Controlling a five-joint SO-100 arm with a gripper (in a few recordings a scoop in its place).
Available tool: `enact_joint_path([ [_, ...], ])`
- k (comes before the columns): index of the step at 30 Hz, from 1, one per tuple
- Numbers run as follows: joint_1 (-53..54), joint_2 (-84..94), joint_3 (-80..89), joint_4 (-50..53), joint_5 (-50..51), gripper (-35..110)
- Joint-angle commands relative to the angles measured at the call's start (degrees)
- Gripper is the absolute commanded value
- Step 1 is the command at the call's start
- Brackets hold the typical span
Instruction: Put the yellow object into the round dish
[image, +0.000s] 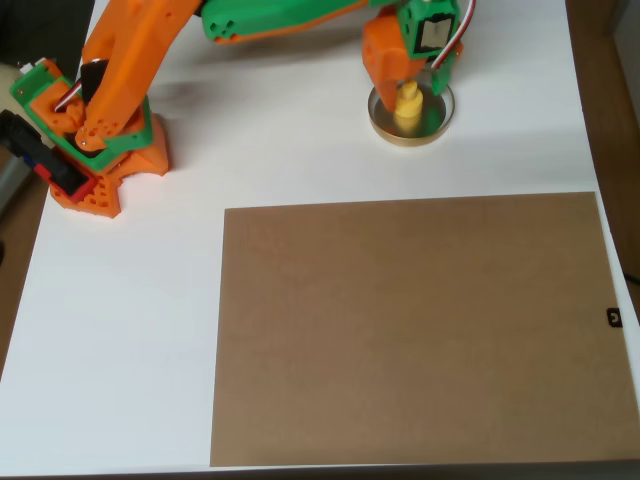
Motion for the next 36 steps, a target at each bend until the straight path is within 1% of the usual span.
enact_joint_path([
  [1,-0.8,2.7,-3.3,1.2,-1.0,22],
  [9,1.0,5.7,-7.1,6.6,-2.1,21],
  [15,1.8,12.9,0.4,6.6,-3.1,21],
  [22,3.9,27.0,14.8,3.3,-4.5,21],
  [31,15.7,46.8,35.4,-1.3,-9.0,21],
  [36,24.5,55.6,41.6,-2.3,-11.8,21],
])
